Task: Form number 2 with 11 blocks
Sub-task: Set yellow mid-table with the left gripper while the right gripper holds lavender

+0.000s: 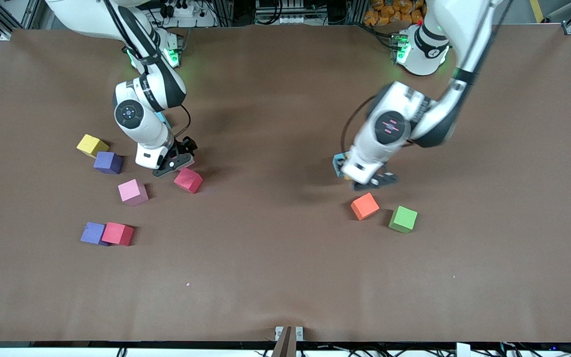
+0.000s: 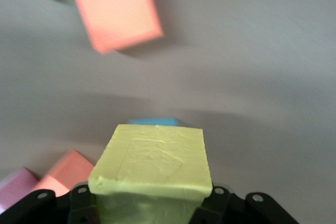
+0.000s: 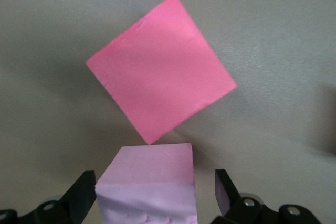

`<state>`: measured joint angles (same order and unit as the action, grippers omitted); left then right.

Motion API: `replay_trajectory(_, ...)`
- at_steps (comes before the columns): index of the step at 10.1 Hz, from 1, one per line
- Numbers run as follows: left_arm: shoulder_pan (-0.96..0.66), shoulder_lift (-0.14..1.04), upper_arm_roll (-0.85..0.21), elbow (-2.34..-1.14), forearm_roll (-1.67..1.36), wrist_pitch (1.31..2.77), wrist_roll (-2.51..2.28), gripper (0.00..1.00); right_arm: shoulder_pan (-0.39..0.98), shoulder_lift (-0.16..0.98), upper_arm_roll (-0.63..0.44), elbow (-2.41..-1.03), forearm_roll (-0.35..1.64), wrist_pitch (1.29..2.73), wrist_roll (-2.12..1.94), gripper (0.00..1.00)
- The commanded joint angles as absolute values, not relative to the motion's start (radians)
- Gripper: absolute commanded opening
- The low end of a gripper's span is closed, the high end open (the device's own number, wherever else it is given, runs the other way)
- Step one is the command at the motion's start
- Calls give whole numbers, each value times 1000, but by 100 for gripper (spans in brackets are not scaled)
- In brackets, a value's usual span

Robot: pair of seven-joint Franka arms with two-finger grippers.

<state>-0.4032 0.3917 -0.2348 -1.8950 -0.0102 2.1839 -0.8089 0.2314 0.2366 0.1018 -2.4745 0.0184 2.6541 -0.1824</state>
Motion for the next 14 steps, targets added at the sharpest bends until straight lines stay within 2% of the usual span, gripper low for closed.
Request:
replay_trajectory(1, -530, 526, -226, -1728, 3, 2164, -918, 28, 229, 253, 110, -2485, 20, 2678, -196, 100)
replay_trajectory(2, -579, 572, -225, -1671, 3, 2164, -955, 28, 226, 265, 110, -2485, 21, 2680, -195, 100)
replay_trajectory(3, -633, 609, -225, -1642, 3, 2164, -975, 22, 227, 278, 112, -2485, 21, 2683, -196, 100)
replay_trajectory(6, -744, 657, -225, -1628, 8, 2166, -988, 23, 221, 270, 115, -2484, 21, 2669, -230, 100)
replay_trajectory(7, -764, 657, -225, -1628, 5, 2166, -988, 23, 219, 267, 115, -2484, 21, 2666, -250, 90)
replay_trajectory(9, -825, 707, -225, -1576, 8, 2174, -988, 23, 216, 243, 115, -2484, 21, 2616, -255, 78)
replay_trajectory(11, -851, 736, -225, -1552, 6, 2174, -994, 26, 216, 207, 117, -2482, 21, 2565, -255, 54)
replay_trajectory(12, -865, 742, -225, -1552, 8, 2174, -1006, 28, 213, 183, 117, -2479, 21, 2537, -255, 45)
replay_trajectory(14, -868, 765, -225, -1549, 6, 2175, -1006, 29, 196, 144, 117, -2464, 20, 2490, -256, 42)
